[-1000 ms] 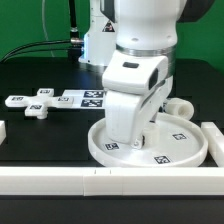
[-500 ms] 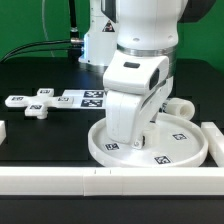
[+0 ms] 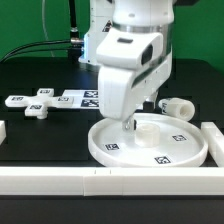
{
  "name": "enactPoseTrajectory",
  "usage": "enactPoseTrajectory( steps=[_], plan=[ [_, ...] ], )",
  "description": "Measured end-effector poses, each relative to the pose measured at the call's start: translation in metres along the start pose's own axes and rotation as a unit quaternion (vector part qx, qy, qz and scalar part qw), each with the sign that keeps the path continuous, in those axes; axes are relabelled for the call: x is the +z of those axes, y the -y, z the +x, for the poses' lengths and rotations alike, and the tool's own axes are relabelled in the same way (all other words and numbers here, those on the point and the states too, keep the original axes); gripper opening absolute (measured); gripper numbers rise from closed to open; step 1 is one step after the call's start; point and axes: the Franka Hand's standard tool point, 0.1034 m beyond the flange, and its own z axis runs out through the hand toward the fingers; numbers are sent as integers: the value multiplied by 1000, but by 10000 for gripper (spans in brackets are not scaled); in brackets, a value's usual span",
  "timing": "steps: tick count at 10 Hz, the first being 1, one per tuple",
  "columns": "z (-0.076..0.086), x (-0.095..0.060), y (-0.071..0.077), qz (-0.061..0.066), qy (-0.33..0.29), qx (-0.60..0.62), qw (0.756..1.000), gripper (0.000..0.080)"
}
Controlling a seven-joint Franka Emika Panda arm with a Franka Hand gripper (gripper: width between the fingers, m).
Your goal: Assemble round table
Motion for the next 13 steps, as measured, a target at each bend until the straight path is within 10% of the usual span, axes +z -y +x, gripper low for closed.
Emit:
enactPoseTrajectory(
  steps=[2, 6, 13],
  plan=[
    [1, -20, 18, -13, -6, 79, 997, 649],
    [33, -12, 69, -20, -18, 167, 986, 649],
    [28, -4, 83, 0, 16, 251, 968, 649]
  ],
)
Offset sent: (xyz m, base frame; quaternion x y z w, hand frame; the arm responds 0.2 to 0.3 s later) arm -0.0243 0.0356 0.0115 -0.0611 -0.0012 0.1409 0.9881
